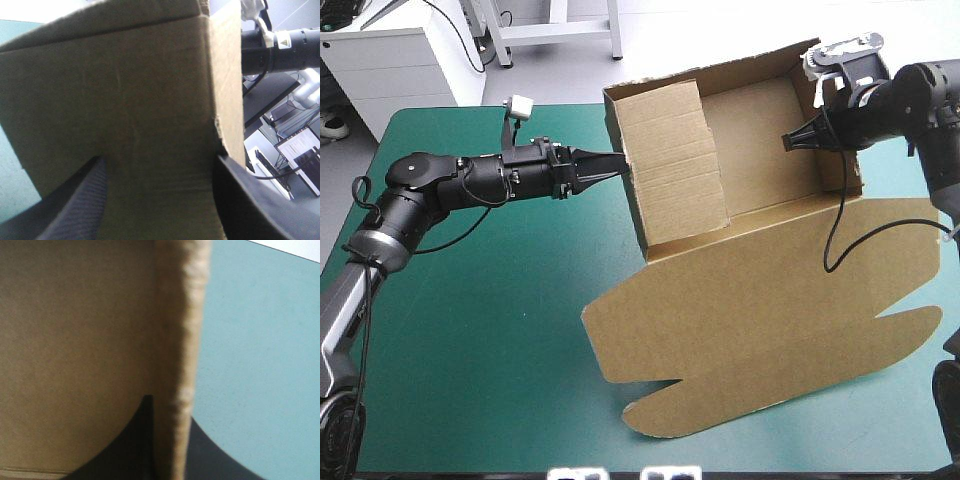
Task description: Fold the box
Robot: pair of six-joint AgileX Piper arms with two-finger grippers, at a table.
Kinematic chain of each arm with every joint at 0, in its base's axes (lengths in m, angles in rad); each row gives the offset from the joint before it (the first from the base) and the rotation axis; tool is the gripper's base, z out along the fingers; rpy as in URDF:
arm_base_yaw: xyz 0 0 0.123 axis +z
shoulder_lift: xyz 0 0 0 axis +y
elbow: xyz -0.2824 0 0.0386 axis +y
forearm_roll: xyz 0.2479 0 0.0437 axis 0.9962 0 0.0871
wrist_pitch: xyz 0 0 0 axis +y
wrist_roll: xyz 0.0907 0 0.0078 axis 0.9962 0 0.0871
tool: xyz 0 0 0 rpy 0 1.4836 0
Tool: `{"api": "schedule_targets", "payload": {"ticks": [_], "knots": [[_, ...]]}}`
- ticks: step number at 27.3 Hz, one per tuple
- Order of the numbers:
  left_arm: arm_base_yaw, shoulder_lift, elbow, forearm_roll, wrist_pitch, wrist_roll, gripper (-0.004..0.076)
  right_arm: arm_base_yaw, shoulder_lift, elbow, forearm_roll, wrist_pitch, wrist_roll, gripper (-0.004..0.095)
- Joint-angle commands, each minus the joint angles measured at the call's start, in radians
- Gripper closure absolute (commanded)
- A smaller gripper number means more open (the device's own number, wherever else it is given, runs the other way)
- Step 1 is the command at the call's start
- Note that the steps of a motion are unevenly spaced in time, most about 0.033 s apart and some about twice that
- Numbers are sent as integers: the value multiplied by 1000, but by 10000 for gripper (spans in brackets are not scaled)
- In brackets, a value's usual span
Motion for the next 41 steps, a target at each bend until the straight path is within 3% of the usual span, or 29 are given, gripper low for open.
{"api": "schedule_targets", "payload": {"ticks": [1,7,11,15,25,31,39,41], "knots": [[-4,-44,-34,-99,28,2,279,12,-22,-27,11,-63,15,920],[-2,-46,-34,-113,102,27,279,13,-12,-27,-5,-60,15,920],[-2,-46,-34,-64,4,-2,279,15,-12,-27,-7,-60,15,920],[-4,-50,-34,139,-111,-139,279,15,-12,-27,-9,-60,21,920],[-44,-50,-34,297,-247,-243,283,72,-12,-27,-19,-68,62,920],[-148,-50,-34,428,-412,-300,353,143,-10,-27,-84,-94,108,920],[-165,-50,-34,851,-447,-696,359,219,-4,-27,-114,-82,168,920],[-165,-50,-43,941,-442,-778,399,244,20,-27,-133,-73,196,920]]}}
